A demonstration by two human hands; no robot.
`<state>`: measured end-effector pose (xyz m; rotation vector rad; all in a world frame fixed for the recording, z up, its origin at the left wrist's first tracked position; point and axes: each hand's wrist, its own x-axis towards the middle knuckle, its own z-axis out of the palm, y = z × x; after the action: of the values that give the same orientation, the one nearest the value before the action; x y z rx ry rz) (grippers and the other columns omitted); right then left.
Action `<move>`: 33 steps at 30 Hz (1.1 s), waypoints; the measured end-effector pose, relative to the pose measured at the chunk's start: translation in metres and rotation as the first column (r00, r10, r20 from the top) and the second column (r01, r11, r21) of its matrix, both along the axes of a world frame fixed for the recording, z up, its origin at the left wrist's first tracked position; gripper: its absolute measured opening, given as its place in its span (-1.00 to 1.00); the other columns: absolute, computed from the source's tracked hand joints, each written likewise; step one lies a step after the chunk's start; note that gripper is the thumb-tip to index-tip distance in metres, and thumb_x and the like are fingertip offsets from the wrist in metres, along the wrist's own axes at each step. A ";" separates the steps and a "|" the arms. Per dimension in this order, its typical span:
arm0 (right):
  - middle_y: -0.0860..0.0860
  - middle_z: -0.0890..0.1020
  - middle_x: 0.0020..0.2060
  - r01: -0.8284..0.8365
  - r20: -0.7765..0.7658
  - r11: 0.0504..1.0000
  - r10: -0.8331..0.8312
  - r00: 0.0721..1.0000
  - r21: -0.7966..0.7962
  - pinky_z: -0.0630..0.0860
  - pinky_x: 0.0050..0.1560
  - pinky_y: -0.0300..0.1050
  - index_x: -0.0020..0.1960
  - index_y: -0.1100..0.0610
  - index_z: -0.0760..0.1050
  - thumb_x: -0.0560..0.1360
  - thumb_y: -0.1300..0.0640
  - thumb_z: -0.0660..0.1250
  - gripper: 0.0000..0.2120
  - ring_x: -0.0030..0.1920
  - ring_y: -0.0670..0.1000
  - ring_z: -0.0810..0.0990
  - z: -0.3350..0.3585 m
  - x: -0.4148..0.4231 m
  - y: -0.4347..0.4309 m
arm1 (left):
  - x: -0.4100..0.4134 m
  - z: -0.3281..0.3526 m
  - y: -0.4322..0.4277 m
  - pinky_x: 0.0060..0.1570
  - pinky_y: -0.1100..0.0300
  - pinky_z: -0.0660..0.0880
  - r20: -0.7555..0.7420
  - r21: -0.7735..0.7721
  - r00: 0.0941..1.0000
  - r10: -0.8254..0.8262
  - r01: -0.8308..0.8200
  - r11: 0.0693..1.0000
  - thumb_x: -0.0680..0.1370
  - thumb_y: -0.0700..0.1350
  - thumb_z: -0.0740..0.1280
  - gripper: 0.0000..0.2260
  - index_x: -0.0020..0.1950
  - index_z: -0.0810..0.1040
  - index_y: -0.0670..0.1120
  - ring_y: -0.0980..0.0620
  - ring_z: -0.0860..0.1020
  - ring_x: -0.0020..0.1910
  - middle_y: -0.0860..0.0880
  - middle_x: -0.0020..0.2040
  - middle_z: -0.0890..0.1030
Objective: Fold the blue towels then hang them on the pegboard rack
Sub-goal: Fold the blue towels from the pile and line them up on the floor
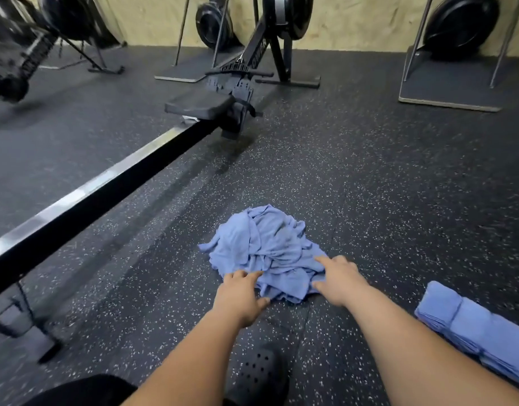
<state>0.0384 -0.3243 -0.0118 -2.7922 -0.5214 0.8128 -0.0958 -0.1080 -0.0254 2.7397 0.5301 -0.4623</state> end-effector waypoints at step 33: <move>-0.12 0.71 0.06 -0.104 0.337 0.889 -0.060 0.940 0.447 0.57 0.10 -0.02 0.10 -0.09 0.70 0.56 0.12 0.48 -0.83 0.06 0.03 0.67 -0.032 0.059 0.124 | 0.074 -0.038 0.062 0.48 -0.04 0.33 0.186 -0.133 0.977 0.103 -0.079 0.988 0.61 0.12 0.42 -0.32 0.67 0.22 0.12 -0.16 0.27 0.52 -0.07 0.55 0.32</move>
<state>0.0969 -0.2004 -0.0440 -2.4781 -0.6969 0.1570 -0.0222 -0.0462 -0.0631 2.5910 0.5546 -0.1980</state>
